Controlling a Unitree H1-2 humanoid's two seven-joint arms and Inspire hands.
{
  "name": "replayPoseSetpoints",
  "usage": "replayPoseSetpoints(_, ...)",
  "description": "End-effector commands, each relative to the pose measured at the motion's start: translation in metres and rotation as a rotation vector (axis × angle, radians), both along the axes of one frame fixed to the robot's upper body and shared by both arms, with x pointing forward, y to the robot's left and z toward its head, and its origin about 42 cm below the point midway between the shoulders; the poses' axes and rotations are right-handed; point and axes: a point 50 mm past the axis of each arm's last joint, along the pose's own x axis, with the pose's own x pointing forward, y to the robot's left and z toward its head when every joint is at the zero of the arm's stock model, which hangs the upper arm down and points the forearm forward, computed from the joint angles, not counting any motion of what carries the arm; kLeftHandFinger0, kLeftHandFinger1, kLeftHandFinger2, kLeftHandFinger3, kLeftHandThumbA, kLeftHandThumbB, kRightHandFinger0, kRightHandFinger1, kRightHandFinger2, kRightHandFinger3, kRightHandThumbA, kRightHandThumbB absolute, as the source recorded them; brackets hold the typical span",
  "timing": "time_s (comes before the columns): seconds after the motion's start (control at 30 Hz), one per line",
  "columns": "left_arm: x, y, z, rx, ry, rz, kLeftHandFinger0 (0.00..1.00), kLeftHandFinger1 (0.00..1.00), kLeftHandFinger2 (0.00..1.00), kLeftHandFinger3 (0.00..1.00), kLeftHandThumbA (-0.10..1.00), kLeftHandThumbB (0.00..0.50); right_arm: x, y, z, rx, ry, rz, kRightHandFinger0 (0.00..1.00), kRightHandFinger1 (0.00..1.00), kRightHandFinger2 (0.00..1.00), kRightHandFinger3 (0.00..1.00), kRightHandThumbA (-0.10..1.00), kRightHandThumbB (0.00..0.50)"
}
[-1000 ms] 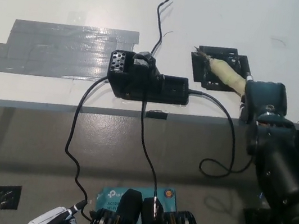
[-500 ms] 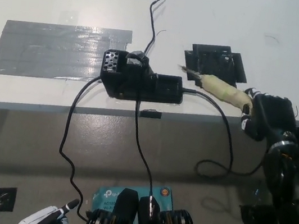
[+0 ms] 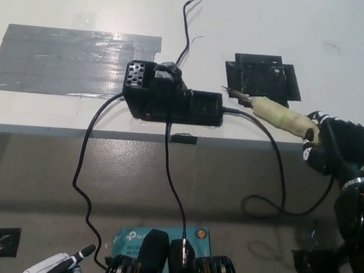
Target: The robot uses its right hand to grab and lift the soldering gun kept on the middle of the table and puts it in its base
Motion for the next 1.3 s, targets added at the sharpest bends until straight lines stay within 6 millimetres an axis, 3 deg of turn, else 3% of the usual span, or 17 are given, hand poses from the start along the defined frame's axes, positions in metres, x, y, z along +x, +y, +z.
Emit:
replayPoseSetpoints(0.0,0.004,0.004,0.008,0.021,-0.029,-0.009,0.00,0.00,0.00,0.00,1.00,0.500,0.004,0.000,0.007,0.043,-0.043,0.001,0.00,0.12,0.40,0.06,-0.10,0.000)
replayPoseSetpoints(0.07,0.004,0.003,0.007,0.021,-0.032,-0.015,0.00,0.00,0.00,0.00,1.00,0.500,0.006,0.004,0.005,0.030,-0.039,-0.008,0.00,0.18,0.53,0.14,-0.10,0.000)
replayPoseSetpoints(0.13,0.004,0.003,0.006,0.021,-0.028,-0.013,0.00,0.00,0.00,0.00,1.00,0.500,0.007,0.009,0.005,0.022,-0.047,-0.001,0.00,0.25,0.60,0.21,-0.10,0.000)
replayPoseSetpoints(0.33,0.004,0.000,0.007,0.020,-0.020,-0.016,0.00,0.01,0.01,0.00,1.00,0.500,0.010,0.021,0.012,0.021,-0.079,0.002,0.00,0.28,0.63,0.37,-0.10,0.000)
replayPoseSetpoints(0.4,0.002,-0.001,0.007,0.027,-0.020,-0.015,0.00,0.00,0.00,0.00,1.00,0.500,0.012,0.025,0.016,0.025,-0.074,-0.010,0.00,0.22,0.52,0.30,-0.10,0.000)
replayPoseSetpoints(0.43,0.002,-0.001,0.006,0.025,-0.020,-0.018,0.00,0.00,0.00,0.00,1.00,0.500,0.013,0.027,0.019,0.025,-0.068,-0.017,0.00,0.23,0.52,0.34,-0.10,0.000)
replayPoseSetpoints(0.47,0.002,0.000,0.005,0.029,-0.019,-0.022,0.00,0.00,0.00,0.00,1.00,0.500,0.014,0.029,0.021,0.027,-0.073,-0.016,0.00,0.19,0.46,0.32,-0.10,0.000)
replayPoseSetpoints(0.5,0.002,0.000,0.006,0.029,-0.020,-0.020,0.00,0.00,0.00,0.00,1.00,0.500,0.014,0.030,0.022,0.027,-0.074,-0.015,0.00,0.15,0.39,0.26,-0.10,0.000)
replayPoseSetpoints(0.53,0.001,0.000,0.005,0.025,-0.019,-0.020,0.00,0.00,0.00,0.00,1.00,0.500,0.015,0.032,0.025,0.035,-0.084,-0.012,0.00,0.08,0.34,0.13,-0.10,0.014)
replayPoseSetpoints(0.57,0.001,0.000,0.004,0.023,-0.017,-0.022,0.00,0.00,0.00,0.00,1.00,0.500,0.016,0.033,0.028,0.051,-0.098,-0.005,0.00,0.08,0.40,0.07,-0.10,0.004)
replayPoseSetpoints(0.63,0.000,0.001,0.003,0.030,-0.015,-0.024,0.00,0.00,0.00,0.00,1.00,0.500,0.015,0.036,0.032,0.062,-0.092,-0.005,0.00,0.10,0.51,0.10,-0.10,0.000)
replayPoseSetpoints(0.8,-0.002,0.002,-0.001,0.021,-0.001,-0.014,0.00,0.00,0.00,0.00,1.00,0.500,0.014,0.028,0.038,0.145,-0.167,0.018,0.00,0.14,0.57,0.14,-0.10,0.016)
replayPoseSetpoints(0.97,-0.002,0.004,-0.001,0.041,0.003,-0.008,0.00,0.00,0.01,0.00,1.00,0.500,0.015,0.022,0.047,0.223,-0.165,-0.031,0.00,0.28,0.68,0.41,-0.10,0.000)
replayPoseSetpoints(1.03,-0.002,0.005,-0.003,0.031,0.002,-0.002,0.00,0.00,0.00,0.00,1.00,0.500,0.015,0.017,0.054,0.262,-0.210,-0.017,0.00,0.27,0.66,0.40,-0.10,0.020)
replayPoseSetpoints(1.13,0.000,0.006,-0.005,0.034,0.004,-0.004,0.00,0.00,0.00,0.00,1.00,0.500,0.015,0.010,0.066,0.286,-0.246,-0.009,0.00,0.23,0.60,0.40,-0.10,0.013)
replayPoseSetpoints(1.2,-0.002,0.006,-0.005,0.034,0.011,0.004,0.00,0.00,0.00,0.00,1.00,0.500,0.017,0.009,0.067,0.289,-0.243,-0.010,0.00,0.23,0.60,0.40,-0.10,0.014)
replayPoseSetpoints(1.27,-0.003,0.006,-0.006,0.046,0.013,0.006,0.00,0.00,0.00,0.00,1.00,0.500,0.018,0.006,0.072,0.299,-0.252,-0.010,0.00,0.27,0.64,0.42,-0.10,0.046)
